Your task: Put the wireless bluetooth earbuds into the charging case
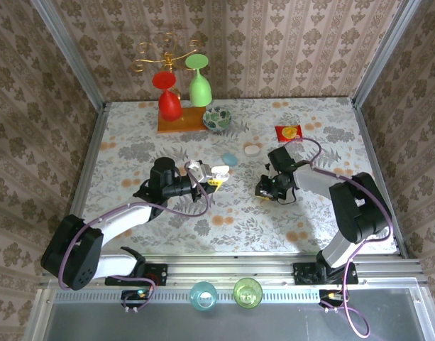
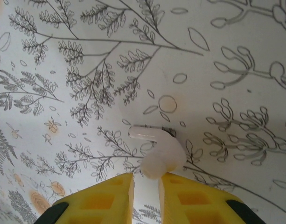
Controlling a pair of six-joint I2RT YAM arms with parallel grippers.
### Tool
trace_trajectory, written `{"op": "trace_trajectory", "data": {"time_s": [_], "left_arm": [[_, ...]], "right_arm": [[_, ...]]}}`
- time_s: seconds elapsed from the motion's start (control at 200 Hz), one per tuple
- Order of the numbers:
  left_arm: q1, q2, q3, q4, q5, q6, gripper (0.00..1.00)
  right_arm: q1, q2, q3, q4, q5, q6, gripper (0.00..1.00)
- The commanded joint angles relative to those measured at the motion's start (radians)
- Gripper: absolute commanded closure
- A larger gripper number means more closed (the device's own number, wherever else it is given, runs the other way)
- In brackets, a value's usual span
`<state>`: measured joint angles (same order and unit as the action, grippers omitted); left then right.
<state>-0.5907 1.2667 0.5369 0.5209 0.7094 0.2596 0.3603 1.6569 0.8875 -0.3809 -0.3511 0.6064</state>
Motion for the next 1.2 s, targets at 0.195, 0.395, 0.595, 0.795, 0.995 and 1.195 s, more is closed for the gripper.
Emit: {"op": "trace_trajectory", "data": {"time_s": [0.195, 0.395, 0.595, 0.795, 0.995, 1.195], "left_arm": [[-0.008, -0.016, 0.02, -0.01, -0.007, 0.016, 0.91], [-0.008, -0.014, 0.018, -0.013, -0.014, 0.024, 0.91], [-0.006, -0.017, 0.016, -0.019, -0.022, 0.03, 0.91], [-0.006, -0.008, 0.015, -0.009, -0.025, 0.027, 0.91], [-0.006, 0.008, 0.021, 0.01, -0.021, 0.018, 0.91], [-0.006, -0.004, 0.018, 0.002, -0.023, 0.018, 0.91]], "right_arm": [[-0.036, 0.056, 0.107, -0.034, 0.024, -0.029, 0.77], [-0.059, 0.121, 0.163, -0.036, 0.014, -0.055, 0.77], [-0.032, 0.088, 0.151, -0.034, 0.081, -0.222, 0.69], [0.006, 0.035, 0.107, -0.071, 0.176, -0.265, 0.56], [0.051, 0.053, 0.101, -0.09, 0.214, -0.255, 0.58], [0.06, 0.108, 0.121, -0.09, 0.241, -0.237, 0.67]]}}
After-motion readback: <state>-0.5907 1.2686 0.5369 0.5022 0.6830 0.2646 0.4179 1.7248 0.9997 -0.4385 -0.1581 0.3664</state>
